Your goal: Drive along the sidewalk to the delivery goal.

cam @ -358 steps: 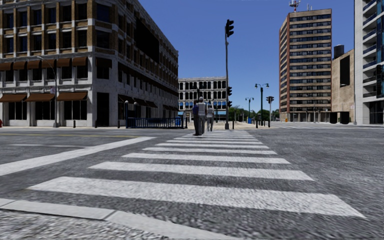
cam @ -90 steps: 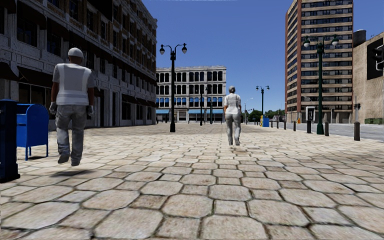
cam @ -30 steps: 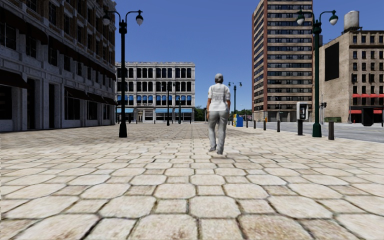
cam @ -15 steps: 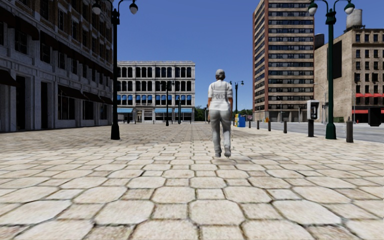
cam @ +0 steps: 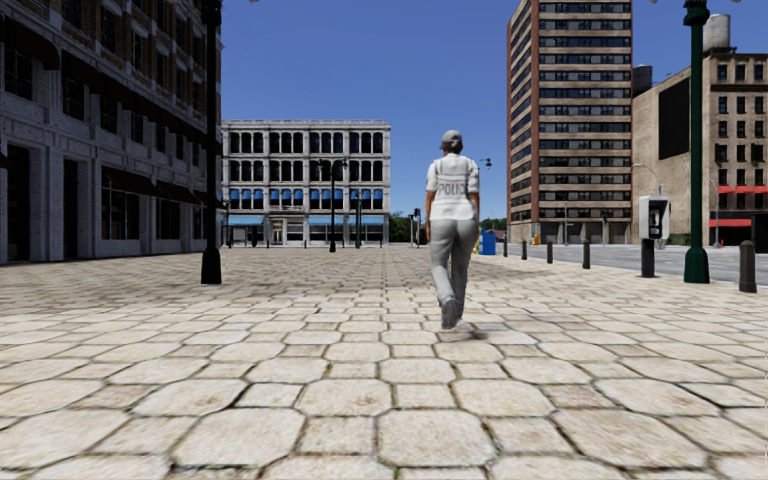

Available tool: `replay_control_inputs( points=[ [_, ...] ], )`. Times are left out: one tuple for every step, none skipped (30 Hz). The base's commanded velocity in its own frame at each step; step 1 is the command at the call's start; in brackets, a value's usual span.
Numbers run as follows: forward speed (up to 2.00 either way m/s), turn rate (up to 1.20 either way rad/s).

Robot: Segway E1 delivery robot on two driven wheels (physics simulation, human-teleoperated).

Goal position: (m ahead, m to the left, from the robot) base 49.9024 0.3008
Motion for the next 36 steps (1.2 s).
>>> replay_control_inputs(
  points=[
    [1.76,0.0],
    [1.85,0.0],
    [2.0,0.0],
    [2.0,0.0],
    [2.0,0.0],
    [2.0,0.0],
    [2.0,0.0],
    [2.0,0.0],
    [2.0,0.0],
    [2.0,0.0],
    [2.0,0.0],
    [2.0,0.0],
    [2.0,0.0],
    [2.0,0.0],
    [2.0,0.0],
    [2.0,0.0],
    [2.0,0.0],
    [2.0,0.0],
    [2.0,0.0],
    [2.0,0.0],
    [2.0,0.0],
    [2.0,0.0],
    [2.0,0.0],
    [2.0,0.13],
    [2.0,0.63],
    [2.0,0.81],
    [2.0,0.81],
    [2.0,0.95],
    [2.0,1.01],
    [2.0,1.02],
    [2.0,1.02],
    [2.0,1.02],
    [2.0,1.01],
    [2.0,0.85],
    [2.0,0.36],
    [2.0,0.16]
  ],
)
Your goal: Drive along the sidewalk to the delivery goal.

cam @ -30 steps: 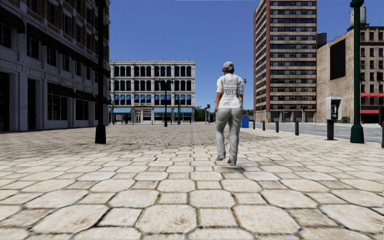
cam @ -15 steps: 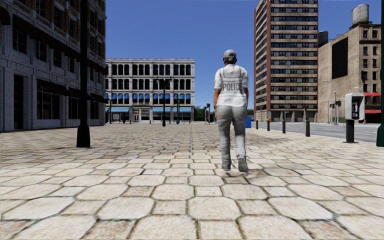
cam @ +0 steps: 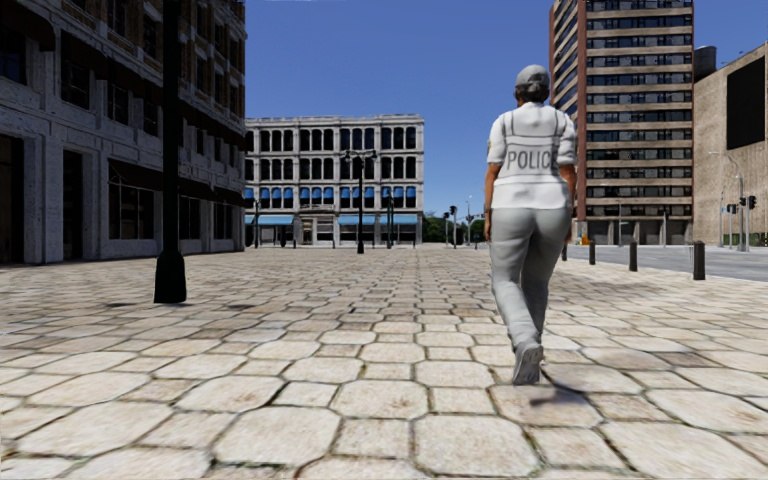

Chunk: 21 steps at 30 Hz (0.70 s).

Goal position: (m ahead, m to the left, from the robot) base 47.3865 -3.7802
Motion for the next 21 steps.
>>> replay_control_inputs(
  points=[
    [2.0,0.16],
    [2.0,0.09],
    [2.0,0.08],
    [2.0,0.07],
    [2.0,0.07],
    [2.0,0.07],
    [2.0,0.07],
    [2.0,0.07],
    [2.0,0.07],
    [2.0,0.07],
    [2.0,0.07],
    [2.0,0.24],
    [2.0,0.65],
    [2.0,0.91],
    [2.0,1.09],
    [2.0,1.09],
    [2.0,1.13],
    [2.0,0.02],
    [2.0,0.02],
    [2.0,0.02],
    [2.0,0.02]
  ],
)
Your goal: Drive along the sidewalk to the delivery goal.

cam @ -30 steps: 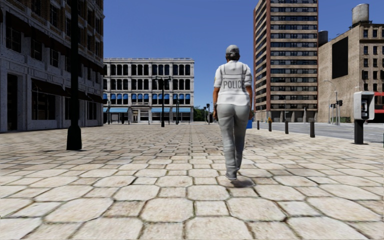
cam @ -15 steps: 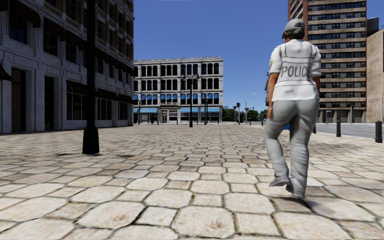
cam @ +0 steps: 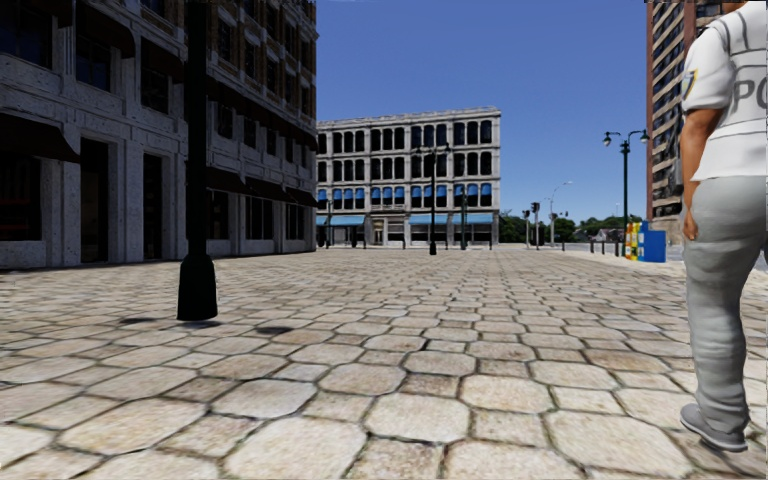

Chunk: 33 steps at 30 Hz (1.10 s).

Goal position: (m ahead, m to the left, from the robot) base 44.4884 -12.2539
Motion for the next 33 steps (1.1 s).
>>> replay_control_inputs(
  points=[
    [2.0,0.02],
    [2.0,0.02],
    [2.0,0.01],
    [2.0,0.01],
    [2.0,0.01],
    [2.0,0.0],
    [2.0,0.0],
    [2.0,0.0],
    [2.0,0.0],
    [2.0,0.0],
    [2.0,0.0],
    [2.0,0.0],
    [2.0,0.0],
    [2.0,0.0],
    [2.0,0.0],
    [2.0,0.0],
    [2.0,0.0],
    [2.0,0.0],
    [2.0,0.0],
    [2.0,0.0],
    [2.0,0.0],
    [2.0,0.0],
    [2.0,0.0],
    [2.0,-0.1],
    [2.0,-0.1],
    [2.0,-0.29],
    [2.0,-0.47],
    [2.0,-0.61],
    [2.0,-0.71],
    [2.0,-0.85],
    [2.0,-0.85],
    [2.0,-0.98],
    [2.0,-1.01]
  ],
)
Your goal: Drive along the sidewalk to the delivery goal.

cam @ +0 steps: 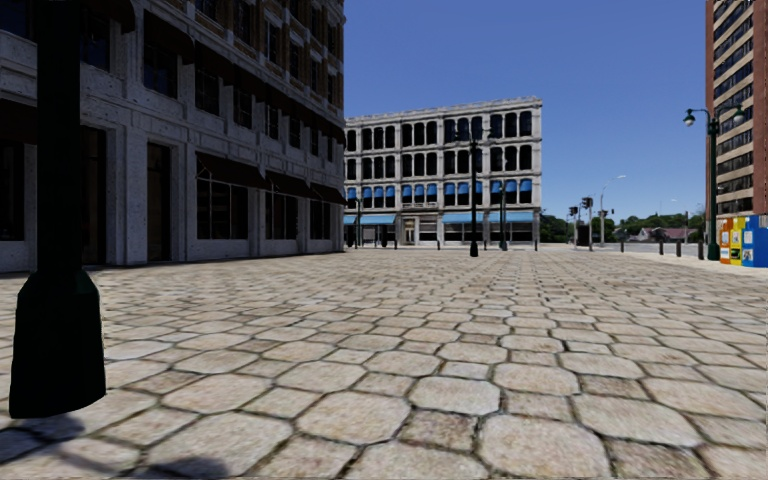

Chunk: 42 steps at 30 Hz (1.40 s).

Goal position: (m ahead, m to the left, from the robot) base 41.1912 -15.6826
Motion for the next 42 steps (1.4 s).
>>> replay_control_inputs(
  points=[
    [2.0,-1.02],
    [2.0,-1.02],
    [2.0,-1.02],
    [2.0,-1.02],
    [2.0,-0.92],
    [2.0,-0.14],
    [2.0,-0.02],
    [2.0,0.0],
    [2.0,0.0],
    [2.0,0.0],
    [2.0,0.0],
    [2.0,0.0],
    [2.0,0.0],
    [2.0,0.0],
    [2.0,0.0],
    [2.0,0.0],
    [2.0,0.0],
    [2.0,0.0],
    [2.0,-0.27],
    [2.0,-0.27],
    [2.0,-0.75],
    [2.0,-0.96],
    [2.0,-1.02],
    [2.0,-0.27],
    [2.0,-0.27],
    [2.0,0.0],
    [2.0,0.0],
    [2.0,0.0],
    [2.0,0.0],
    [2.0,0.0],
    [2.0,0.0],
    [2.0,0.0],
    [2.0,0.0],
    [2.0,0.0],
    [2.0,0.0],
    [2.0,0.0],
    [2.0,0.0],
    [2.0,0.0],
    [2.0,0.0],
    [2.0,0.0],
    [2.0,0.0],
    [2.0,0.0]
  ],
)
